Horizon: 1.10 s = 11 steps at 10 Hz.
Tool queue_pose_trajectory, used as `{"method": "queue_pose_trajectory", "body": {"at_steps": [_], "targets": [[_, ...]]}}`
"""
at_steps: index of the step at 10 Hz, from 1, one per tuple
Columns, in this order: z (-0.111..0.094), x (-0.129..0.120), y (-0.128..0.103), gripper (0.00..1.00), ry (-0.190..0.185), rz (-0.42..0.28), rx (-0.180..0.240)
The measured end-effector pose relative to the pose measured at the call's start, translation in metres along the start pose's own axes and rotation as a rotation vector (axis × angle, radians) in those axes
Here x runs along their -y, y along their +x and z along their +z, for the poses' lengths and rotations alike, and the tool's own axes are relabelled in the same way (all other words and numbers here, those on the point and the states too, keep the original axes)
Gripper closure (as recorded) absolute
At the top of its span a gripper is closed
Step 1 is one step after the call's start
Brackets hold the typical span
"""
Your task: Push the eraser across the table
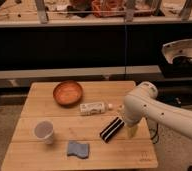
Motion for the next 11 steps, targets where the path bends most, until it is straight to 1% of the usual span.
{"method": "queue_pose_trajectory", "body": {"at_steps": [11], "targets": [[0.005, -0.002, -0.017, 0.2, -0.007, -0.082, 0.025]]}}
